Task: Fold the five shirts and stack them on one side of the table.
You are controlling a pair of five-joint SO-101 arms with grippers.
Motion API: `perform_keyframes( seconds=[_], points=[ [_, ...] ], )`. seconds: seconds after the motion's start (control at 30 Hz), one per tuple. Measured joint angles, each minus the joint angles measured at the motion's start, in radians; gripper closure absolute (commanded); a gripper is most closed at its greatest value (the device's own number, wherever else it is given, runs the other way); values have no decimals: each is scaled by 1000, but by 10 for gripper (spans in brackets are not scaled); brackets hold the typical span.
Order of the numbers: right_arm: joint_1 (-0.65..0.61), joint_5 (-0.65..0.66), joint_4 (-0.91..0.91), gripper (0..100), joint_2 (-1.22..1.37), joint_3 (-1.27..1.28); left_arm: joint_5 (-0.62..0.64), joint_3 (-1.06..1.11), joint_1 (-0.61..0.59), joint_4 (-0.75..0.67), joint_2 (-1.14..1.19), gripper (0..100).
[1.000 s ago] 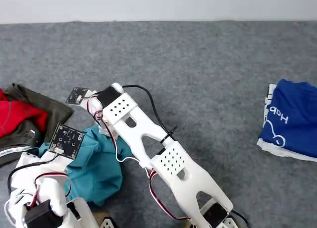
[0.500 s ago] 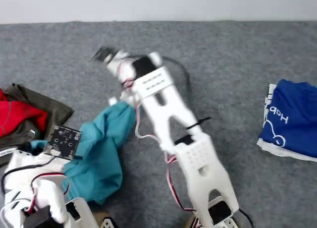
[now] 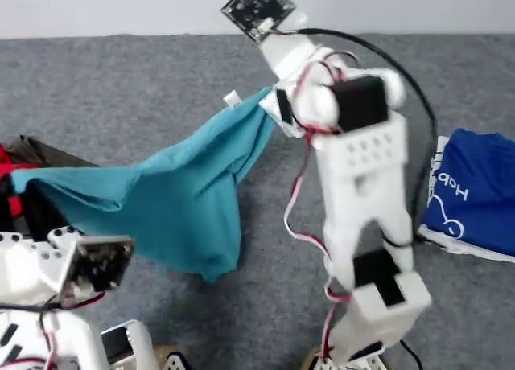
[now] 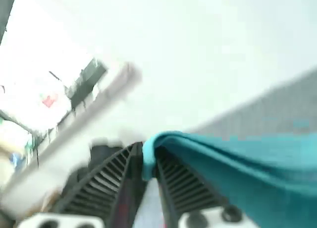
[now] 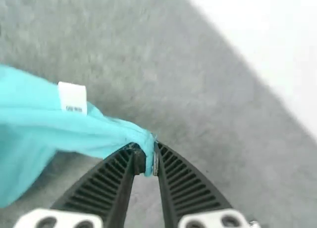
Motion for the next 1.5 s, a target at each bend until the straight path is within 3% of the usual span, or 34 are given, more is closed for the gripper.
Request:
perform_keyframes(
  seconds=[0.2, 0.33, 0.6, 1.0, 1.27, 1.5],
  points=[
    [6, 0, 0, 988, -207, 0, 28, -221, 89, -17, 150, 985],
    [29, 0, 0, 988, -344, -2, 44, -465, 146, 64, 350, 985],
    [229, 74, 0, 988, -526, -2, 49, -856, 242, 149, 644, 984],
    [512, 201, 0, 988, -721, -5, 49, -1364, 244, 149, 890, 983],
    [591, 224, -17, 988, -786, -5, 49, -1625, 245, 149, 964, 982],
    [623, 290, -49, 988, -832, -5, 18, -1726, 249, 336, 964, 983]
  ],
)
